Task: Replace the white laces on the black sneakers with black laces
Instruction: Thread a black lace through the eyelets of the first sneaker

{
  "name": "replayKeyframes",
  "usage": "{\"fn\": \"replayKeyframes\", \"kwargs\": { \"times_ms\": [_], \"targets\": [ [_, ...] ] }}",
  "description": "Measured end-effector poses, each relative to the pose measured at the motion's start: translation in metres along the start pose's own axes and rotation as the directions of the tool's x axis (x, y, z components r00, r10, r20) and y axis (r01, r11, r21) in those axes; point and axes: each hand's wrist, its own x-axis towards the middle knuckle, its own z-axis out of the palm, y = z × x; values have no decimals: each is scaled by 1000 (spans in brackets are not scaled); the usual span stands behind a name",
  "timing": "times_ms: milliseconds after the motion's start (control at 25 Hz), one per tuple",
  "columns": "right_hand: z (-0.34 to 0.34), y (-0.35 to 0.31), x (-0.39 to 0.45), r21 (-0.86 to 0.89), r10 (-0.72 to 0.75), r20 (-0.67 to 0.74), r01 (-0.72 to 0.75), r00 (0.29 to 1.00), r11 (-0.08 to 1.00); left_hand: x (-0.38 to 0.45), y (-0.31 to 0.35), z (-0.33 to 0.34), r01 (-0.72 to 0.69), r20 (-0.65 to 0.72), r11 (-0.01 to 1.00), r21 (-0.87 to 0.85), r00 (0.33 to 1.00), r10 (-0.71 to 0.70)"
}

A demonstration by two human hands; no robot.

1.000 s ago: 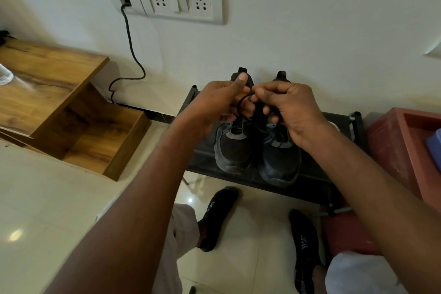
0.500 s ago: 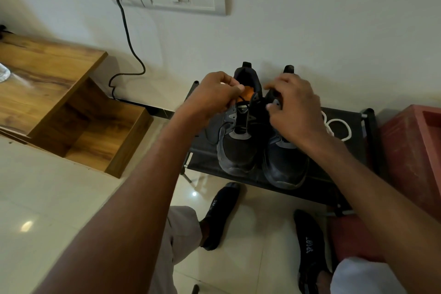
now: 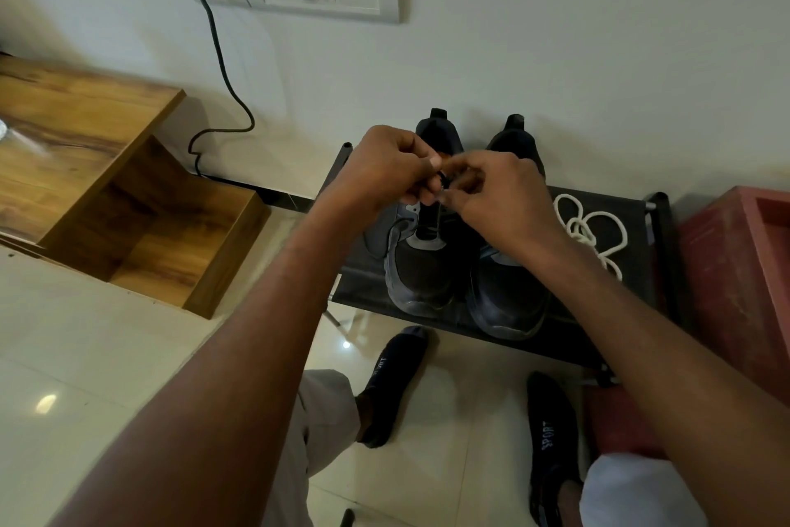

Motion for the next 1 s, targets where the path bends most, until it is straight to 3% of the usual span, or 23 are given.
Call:
{"fn": "replayKeyframes", "kwargs": {
  "times_ms": [160, 240, 360, 480, 640, 800, 1000],
  "targets": [
    [4, -3, 8, 244, 31, 44, -41, 999, 969, 0, 4, -3, -19, 1, 1000, 17, 1000, 19],
    [4, 1, 10, 242, 80, 25, -83, 997, 967, 3, 0, -12, -17, 14, 999, 40, 1000, 17],
    [6, 4, 10, 138, 65, 34, -70, 997, 988, 11, -18, -24, -27, 2, 960, 279, 1000, 27],
    [11, 4, 7, 93, 39, 56, -45, 998, 995, 14, -34, -25, -63, 49, 830, 555, 998, 43],
    [19, 0, 7, 5, -29, -20, 29, 999, 1000, 18, -39, -26, -134, 132, 834, 535, 989, 74],
    [25, -2, 12, 77, -55, -73, 61, 996, 995, 22, -41, -21, -175, 213, 813, 555, 975, 65],
    [31, 0, 10, -125, -67, -35, 62, 997, 990, 26, -44, -21, -173, 211, 821, 545, 975, 65]
  ]
}}
